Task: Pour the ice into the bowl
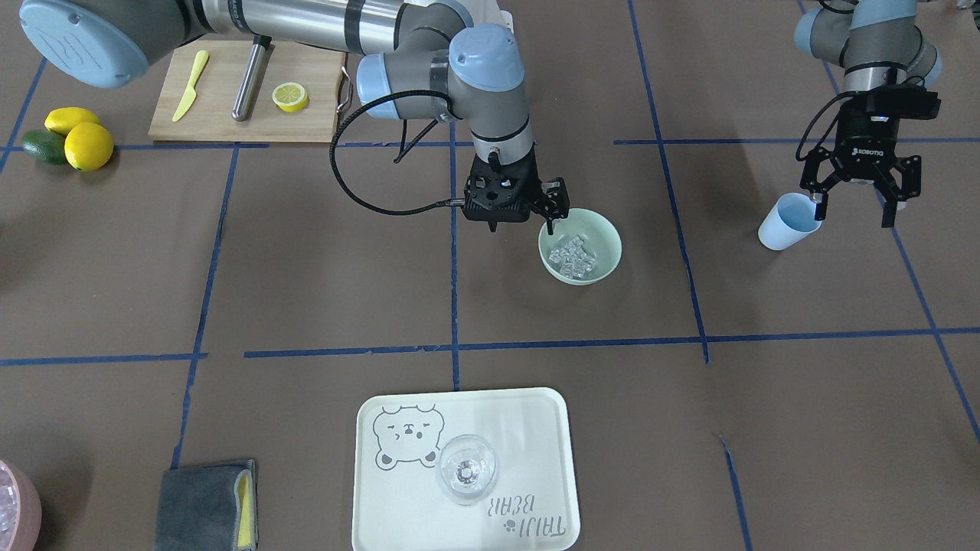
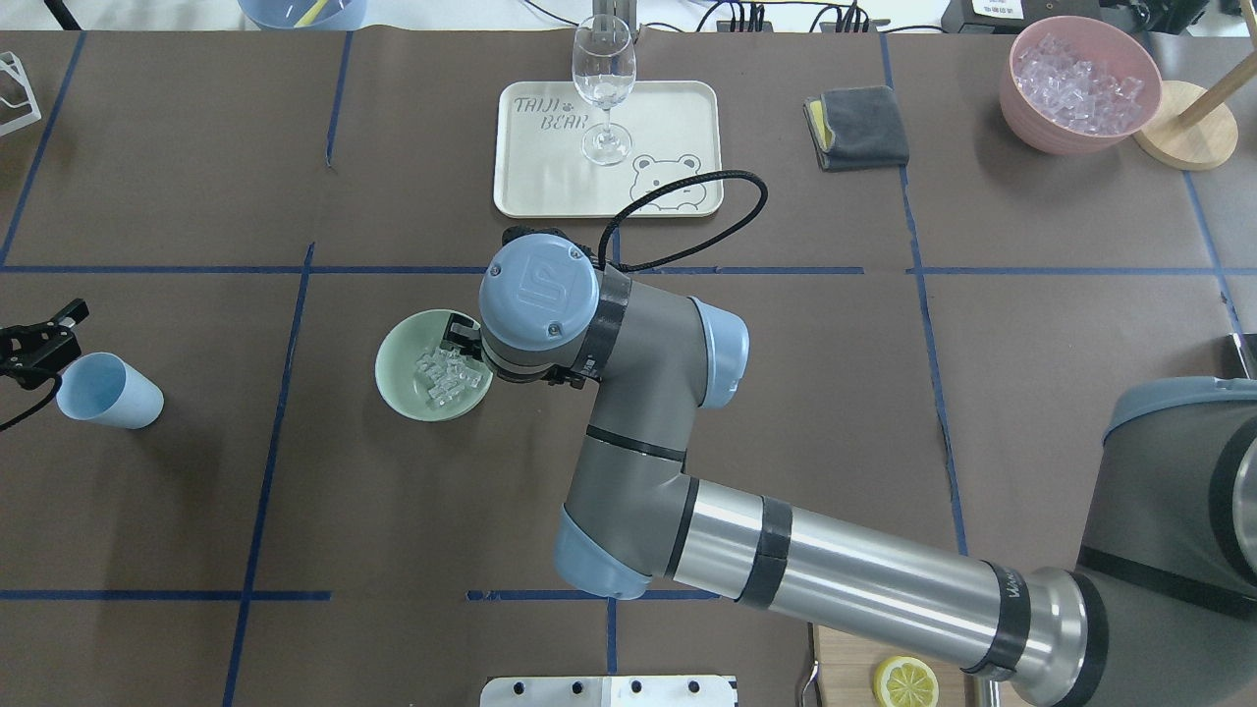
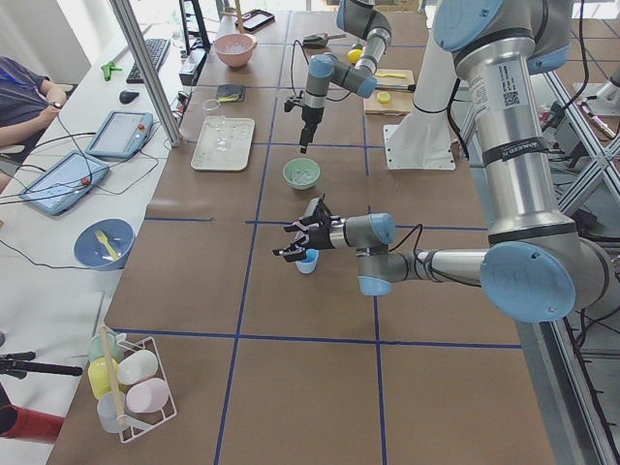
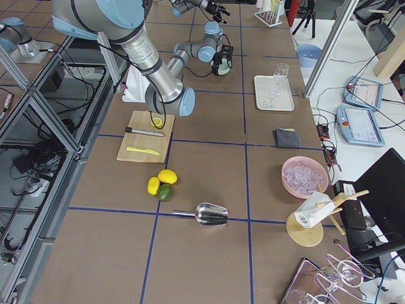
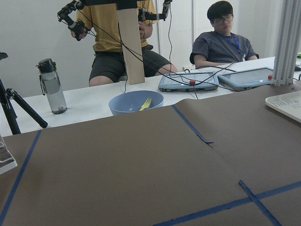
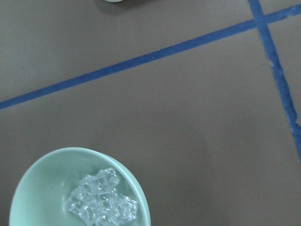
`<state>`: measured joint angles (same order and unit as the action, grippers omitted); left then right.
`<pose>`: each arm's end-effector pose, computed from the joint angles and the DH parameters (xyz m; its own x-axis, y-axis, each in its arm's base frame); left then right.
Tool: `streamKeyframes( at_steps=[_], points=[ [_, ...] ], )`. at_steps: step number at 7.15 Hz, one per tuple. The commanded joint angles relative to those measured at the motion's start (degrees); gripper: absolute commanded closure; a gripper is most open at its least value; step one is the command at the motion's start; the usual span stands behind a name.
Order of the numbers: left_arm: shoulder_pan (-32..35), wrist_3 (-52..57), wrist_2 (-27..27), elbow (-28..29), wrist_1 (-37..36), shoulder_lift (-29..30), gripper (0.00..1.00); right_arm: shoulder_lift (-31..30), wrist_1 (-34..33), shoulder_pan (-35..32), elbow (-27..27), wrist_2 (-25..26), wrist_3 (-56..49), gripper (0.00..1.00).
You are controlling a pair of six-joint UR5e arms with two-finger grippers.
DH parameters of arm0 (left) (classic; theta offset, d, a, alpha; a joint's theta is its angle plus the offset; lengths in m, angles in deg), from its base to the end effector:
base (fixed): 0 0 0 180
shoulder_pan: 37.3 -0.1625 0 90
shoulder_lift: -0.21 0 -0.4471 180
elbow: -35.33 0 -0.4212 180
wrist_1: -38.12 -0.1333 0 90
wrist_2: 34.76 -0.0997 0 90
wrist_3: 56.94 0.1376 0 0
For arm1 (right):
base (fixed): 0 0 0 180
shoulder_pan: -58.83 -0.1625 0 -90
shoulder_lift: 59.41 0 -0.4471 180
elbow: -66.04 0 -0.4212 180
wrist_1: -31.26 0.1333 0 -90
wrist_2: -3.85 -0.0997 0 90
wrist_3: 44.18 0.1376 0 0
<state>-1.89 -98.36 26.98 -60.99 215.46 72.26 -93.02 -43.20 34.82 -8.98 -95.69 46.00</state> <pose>0.2247 -0.4033 0.6060 0.7962 0.2443 -0.5535 0.4342 0.4063 0.8040 -0.7373 -0.4494 0.1218 0.4973 0.2249 0.8379 -0.2759 0.9567 -0.0930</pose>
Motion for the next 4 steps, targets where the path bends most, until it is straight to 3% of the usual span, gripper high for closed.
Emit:
streamKeyframes(
  at_steps=[1, 3, 4],
  points=[
    [7.6, 2.0, 9.9, -1.5, -3.1, -0.1, 0.0, 3.8, 4.2, 0.3, 8.4, 0.8, 0.0, 0.0],
    [16.0, 9.0, 17.1, -8.1, -22.0, 0.6, 0.0, 3.8, 4.3, 1.9, 10.0, 1.7, -0.2, 0.0],
    [18.0, 12.0, 18.8, -8.3, -22.7, 0.5, 0.0, 3.9, 4.3, 2.3, 10.1, 2.1, -0.2, 0.0]
  ],
)
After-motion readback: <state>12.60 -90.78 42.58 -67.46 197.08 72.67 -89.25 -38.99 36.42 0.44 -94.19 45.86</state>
